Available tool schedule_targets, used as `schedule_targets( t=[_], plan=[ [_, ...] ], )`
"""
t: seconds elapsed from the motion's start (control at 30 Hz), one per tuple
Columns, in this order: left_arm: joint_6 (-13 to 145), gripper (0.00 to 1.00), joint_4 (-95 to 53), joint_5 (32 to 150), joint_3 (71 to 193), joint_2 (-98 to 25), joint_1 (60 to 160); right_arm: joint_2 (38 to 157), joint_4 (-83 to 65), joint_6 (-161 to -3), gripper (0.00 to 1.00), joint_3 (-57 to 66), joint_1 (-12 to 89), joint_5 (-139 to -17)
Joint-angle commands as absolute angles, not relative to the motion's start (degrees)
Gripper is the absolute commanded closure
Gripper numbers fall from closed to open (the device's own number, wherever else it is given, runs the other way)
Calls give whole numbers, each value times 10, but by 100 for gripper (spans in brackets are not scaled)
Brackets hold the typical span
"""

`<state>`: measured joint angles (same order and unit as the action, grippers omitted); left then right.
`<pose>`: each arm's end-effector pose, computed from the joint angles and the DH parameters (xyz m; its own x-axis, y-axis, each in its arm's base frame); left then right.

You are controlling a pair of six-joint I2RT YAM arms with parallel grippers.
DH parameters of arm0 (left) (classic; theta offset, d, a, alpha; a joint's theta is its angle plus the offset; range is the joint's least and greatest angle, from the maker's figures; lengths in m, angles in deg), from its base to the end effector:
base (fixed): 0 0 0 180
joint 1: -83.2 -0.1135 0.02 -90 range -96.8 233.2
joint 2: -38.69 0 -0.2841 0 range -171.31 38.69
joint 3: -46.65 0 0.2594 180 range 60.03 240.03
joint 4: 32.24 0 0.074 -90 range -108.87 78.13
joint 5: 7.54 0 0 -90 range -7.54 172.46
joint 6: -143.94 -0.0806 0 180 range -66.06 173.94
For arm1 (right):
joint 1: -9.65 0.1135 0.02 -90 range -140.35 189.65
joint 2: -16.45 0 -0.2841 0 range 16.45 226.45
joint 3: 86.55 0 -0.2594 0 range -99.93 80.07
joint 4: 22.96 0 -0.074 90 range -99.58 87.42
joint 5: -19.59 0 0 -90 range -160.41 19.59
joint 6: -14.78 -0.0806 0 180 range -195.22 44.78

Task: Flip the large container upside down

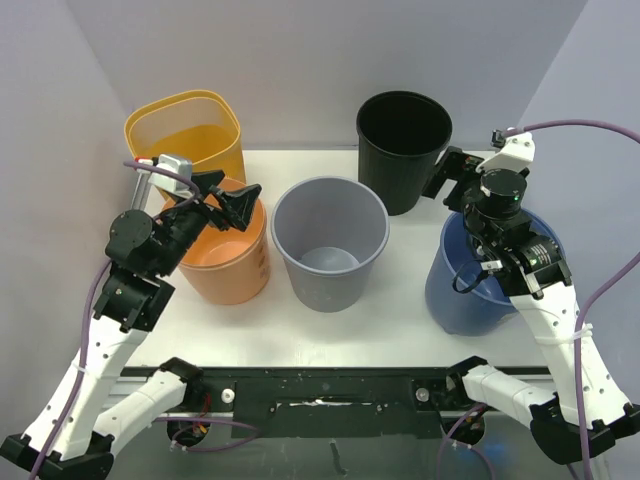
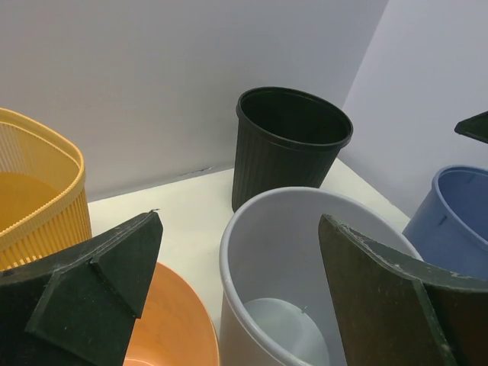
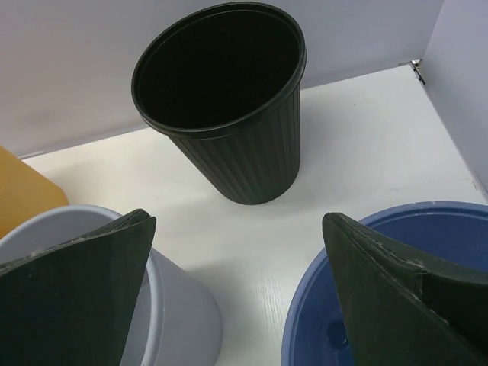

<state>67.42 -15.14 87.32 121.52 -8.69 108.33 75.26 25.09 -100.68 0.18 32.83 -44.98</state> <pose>0.1868 -0.0952 0.4701 0.0426 -0.2765 -0.9601 0.5229 0.8250 -0.2144 0.2245 0.0585 0.4688 -0.1829 0.3440 -0.9210 0.1183 0.9377 0.3267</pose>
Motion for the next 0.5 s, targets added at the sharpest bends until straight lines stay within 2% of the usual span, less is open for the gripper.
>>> schedule_targets(
  t=[0.0, 0.47],
  plan=[
    [684, 15, -200, 885, 1219, -90, 1081, 732, 202, -1003, 2, 14, 326, -418],
    [680, 15, -184, 927, 1240, -115, 1081, 714, 183, -1010, 2, 38, 326, -434]
  ],
)
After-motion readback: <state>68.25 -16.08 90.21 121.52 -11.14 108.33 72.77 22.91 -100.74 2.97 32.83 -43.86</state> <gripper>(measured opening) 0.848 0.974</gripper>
